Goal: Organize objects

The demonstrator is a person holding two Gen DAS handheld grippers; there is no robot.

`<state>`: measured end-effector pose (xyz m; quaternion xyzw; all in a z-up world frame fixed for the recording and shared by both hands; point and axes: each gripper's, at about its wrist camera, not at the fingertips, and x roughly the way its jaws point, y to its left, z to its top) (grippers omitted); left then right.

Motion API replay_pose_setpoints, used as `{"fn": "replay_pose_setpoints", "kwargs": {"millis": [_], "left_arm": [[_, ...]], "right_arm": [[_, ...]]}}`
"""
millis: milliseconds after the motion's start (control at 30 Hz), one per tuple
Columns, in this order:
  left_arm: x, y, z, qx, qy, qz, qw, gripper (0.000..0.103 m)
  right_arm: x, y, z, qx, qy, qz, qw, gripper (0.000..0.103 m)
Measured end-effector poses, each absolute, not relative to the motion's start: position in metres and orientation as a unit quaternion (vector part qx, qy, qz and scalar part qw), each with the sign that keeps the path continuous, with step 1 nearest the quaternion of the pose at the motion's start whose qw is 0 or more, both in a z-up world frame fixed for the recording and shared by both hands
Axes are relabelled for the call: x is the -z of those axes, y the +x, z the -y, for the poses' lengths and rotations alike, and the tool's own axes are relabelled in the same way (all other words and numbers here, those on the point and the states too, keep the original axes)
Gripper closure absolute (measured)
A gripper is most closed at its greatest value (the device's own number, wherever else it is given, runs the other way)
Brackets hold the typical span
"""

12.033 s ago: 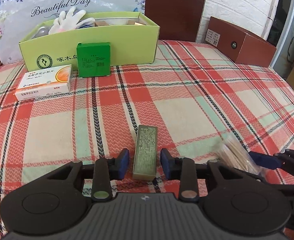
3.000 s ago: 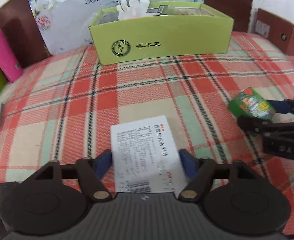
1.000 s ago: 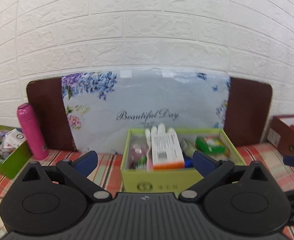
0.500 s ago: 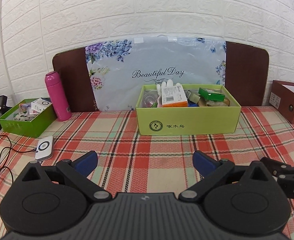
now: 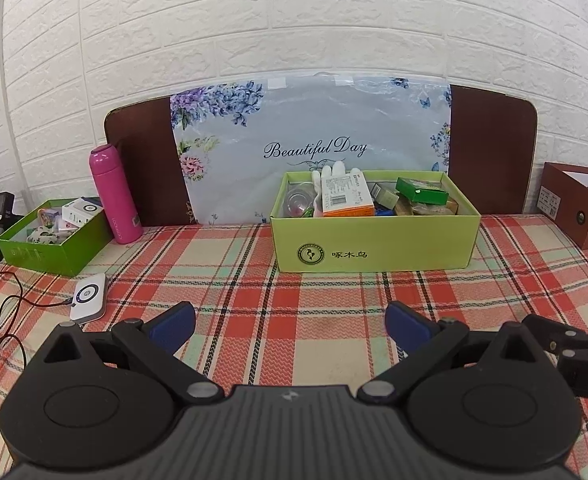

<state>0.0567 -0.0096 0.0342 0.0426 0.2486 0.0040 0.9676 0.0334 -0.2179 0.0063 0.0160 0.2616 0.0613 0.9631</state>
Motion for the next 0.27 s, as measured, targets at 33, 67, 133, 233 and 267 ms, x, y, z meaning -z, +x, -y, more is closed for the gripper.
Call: {"fn": "replay_pose_setpoints", "kwargs": {"millis": [33, 67, 133, 233, 267], "left_arm": [[-0.034, 0.056, 0.009, -0.002, 0.039, -0.248, 0.968, 0.0], [-0.035, 0.055, 0.007, -0.002, 0.034, -0.248, 0.968, 0.0], [-0.037, 0.053, 0.003, -0.001, 0.028, -0.248, 0.968, 0.0], [-0.045, 0.048, -0.006, -0.011, 0.019, -0.234, 0.972, 0.0], [-0.048, 0.047, -0.009, -0.013, 0.017, -0.229, 0.973, 0.0]], "right_arm": [[-0.006, 0.035, 0.218, -0.061, 0.02, -0.263, 0.963, 0.0], [-0.006, 0.036, 0.218, -0.062, 0.021, -0.263, 0.962, 0.0], [-0.007, 0.04, 0.217, -0.067, 0.018, -0.261, 0.963, 0.0], [-0.009, 0.047, 0.214, -0.06, 0.014, -0.26, 0.964, 0.0], [-0.01, 0.049, 0.213, -0.059, 0.017, -0.26, 0.964, 0.0]]}}
